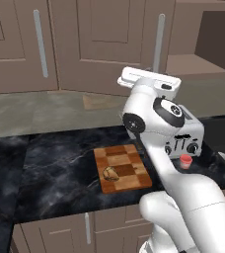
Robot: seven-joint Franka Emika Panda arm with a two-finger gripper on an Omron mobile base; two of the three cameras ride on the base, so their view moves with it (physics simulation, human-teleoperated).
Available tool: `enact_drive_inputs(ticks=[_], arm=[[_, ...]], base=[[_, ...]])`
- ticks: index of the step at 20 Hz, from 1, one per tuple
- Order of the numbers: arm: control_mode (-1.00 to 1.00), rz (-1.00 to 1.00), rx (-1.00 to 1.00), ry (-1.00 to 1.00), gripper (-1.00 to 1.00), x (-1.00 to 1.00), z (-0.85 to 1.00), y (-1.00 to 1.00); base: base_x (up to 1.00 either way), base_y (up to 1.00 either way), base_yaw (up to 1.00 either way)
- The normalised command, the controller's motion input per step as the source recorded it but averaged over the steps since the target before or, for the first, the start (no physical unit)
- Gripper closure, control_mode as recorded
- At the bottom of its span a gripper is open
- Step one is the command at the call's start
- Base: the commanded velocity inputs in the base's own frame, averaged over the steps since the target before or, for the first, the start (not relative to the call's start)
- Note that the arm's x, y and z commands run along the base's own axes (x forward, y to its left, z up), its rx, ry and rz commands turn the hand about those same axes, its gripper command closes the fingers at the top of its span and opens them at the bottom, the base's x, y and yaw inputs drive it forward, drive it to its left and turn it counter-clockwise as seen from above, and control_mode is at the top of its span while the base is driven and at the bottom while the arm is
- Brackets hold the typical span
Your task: Pick the bread, place it on the cutting board, pick the jam, place it on the counter, and close the cabinet.
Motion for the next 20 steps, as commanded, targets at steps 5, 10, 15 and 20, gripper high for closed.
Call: enact_drive_inputs(ticks=[5,10,15,20], arm=[[-1.0,0.1,0.0,0.0,-1.0,0.45,0.0,0.0],[-1.0,0.11,0.0,0.0,-1.0,0.4,0.0,0.0],[-1.0,0.1,0.0,0.0,-1.0,0.38,0.0,0.0],[-1.0,0.09,0.0,0.0,-1.0,0.37,0.0,0.0]], base=[[0.0,0.0,0.0],[0.0,0.0,0.0],[0.0,0.0,0.0],[0.0,0.0,0.0]])
